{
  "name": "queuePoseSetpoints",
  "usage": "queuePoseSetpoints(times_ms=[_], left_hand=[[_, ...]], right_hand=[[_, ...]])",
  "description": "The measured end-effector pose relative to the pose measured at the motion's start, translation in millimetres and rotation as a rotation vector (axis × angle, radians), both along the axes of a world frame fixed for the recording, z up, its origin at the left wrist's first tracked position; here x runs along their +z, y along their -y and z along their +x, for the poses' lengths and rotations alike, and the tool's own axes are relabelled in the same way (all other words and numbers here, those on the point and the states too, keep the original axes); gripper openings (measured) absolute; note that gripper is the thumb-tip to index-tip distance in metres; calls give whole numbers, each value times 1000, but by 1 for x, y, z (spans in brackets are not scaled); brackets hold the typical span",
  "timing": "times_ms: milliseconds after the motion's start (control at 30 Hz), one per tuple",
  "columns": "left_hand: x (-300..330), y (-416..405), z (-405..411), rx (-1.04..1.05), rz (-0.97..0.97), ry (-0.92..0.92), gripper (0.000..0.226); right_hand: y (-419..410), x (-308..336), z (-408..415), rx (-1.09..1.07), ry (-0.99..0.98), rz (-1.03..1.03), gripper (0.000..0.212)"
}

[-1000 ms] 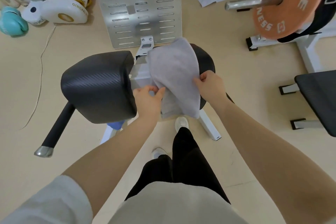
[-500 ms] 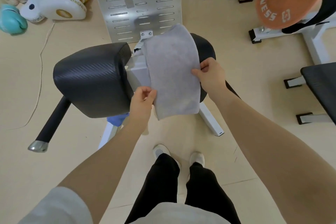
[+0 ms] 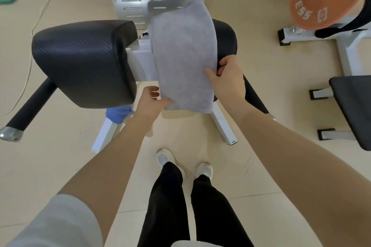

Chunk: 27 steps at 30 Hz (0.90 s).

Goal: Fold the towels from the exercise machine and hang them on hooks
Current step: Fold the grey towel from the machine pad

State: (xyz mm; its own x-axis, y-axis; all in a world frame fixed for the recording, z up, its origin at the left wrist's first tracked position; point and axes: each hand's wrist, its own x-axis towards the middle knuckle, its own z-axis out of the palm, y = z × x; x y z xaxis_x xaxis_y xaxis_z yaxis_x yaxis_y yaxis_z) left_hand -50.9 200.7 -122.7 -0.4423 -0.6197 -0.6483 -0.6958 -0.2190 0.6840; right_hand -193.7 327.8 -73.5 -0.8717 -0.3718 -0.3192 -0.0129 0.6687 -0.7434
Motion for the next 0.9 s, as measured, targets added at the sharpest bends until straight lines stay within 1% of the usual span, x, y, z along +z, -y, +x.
queuePoseSetpoints(times_ms=[67, 100, 167, 200, 300, 333, 400, 467, 500, 567, 600, 633, 667, 700, 733, 767, 800, 833, 900], left_hand=[[2, -4, -6, 18, 65, -127, 53], [2, -8, -8, 43, 72, -144, 48], [-1, -15, -11, 98, 47, -97, 46], [-3, -19, -13, 120, 40, -51, 49], [-4, -31, -17, 179, 70, 53, 54], [-4, -31, -17, 201, 76, 58, 56], [-3, -30, -16, 250, 87, 24, 63], [-4, -31, -12, 309, 146, -68, 65], [-3, -33, -9, 321, 178, -116, 62], [1, -40, -1, 320, 216, -174, 58], [4, -41, 3, 316, 226, -200, 57], [7, -43, 8, 306, 229, -235, 55], [14, -46, 13, 289, 239, -275, 52], [21, -49, 17, 269, 257, -320, 51], [28, -52, 21, 250, 276, -362, 55], [37, -56, 24, 231, 287, -399, 59], [47, -60, 28, 209, 285, -428, 62], [57, -62, 30, 180, 277, -442, 63], [73, -64, 33, 120, 261, -449, 64]], right_hand=[[-7, -10, 5, -7, 119, 57, 28], [-10, -15, 8, 15, 196, 106, 32], [-12, -23, 16, 64, 313, 161, 31], [-13, -25, 19, 70, 339, 138, 28], [-16, -27, 24, 13, 454, -50, 15], [-19, -27, 24, -2, 514, -113, 21], [-26, -28, 23, 34, 662, -228, 34], [-32, -27, 24, 109, 807, -333, 39], [-35, -27, 24, 129, 842, -370, 39], [-42, -21, 24, 73, 809, -375, 35], [-45, -19, 24, 32, 748, -322, 35], [-49, -17, 23, 18, 677, -251, 40], [-53, -14, 23, 33, 613, -205, 50], [-57, -9, 23, 64, 567, -204, 59], [-62, -1, 23, 118, 528, -229, 64], [-66, 8, 23, 194, 491, -251, 62], [-69, 18, 23, 283, 461, -254, 56], [-72, 29, 22, 360, 452, -237, 46], [-76, 52, 17, 445, 504, -190, 25]])
